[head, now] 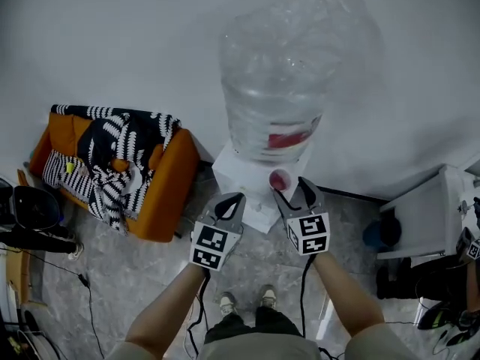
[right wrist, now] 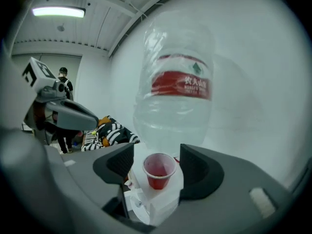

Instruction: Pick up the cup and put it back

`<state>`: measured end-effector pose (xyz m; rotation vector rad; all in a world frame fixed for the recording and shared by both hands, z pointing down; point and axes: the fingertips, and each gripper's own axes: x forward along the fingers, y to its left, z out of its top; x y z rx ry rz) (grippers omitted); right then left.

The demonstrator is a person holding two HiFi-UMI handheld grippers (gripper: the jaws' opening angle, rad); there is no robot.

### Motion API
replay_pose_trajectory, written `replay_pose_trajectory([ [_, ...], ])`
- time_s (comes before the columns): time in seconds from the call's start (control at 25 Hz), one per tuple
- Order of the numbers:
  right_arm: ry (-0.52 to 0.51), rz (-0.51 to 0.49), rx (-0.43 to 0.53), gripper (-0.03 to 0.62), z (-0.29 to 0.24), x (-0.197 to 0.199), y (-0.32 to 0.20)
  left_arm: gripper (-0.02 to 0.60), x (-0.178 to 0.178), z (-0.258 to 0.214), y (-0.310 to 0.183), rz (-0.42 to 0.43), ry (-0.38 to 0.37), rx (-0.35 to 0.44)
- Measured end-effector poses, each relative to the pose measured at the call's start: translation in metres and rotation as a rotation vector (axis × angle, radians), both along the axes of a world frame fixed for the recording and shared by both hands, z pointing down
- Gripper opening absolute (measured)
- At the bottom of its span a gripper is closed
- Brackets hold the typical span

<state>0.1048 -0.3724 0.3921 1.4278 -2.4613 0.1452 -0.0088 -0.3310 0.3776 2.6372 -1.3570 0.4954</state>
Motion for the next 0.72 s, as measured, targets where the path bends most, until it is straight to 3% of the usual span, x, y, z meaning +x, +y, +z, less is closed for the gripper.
replay_pose_trajectory([
  [0.08,-0.011,0.002,0.013,0.244,-0.022,0.003,0.013,0.002,-0.004,-0.012,0.007,0.002,0.000,0.018],
  [0.2,0.000,-0.012,0.010,0.193,-0.048,0.001,0.035,0.002,-0.009,-0.033,0.019,0.008,0.004,0.050],
  [0.72,-0.069,-0.126,0.055,0.070,-0.141,-0.025,0.142,0.002,-0.035,-0.108,0.106,0.028,0.032,0.115],
])
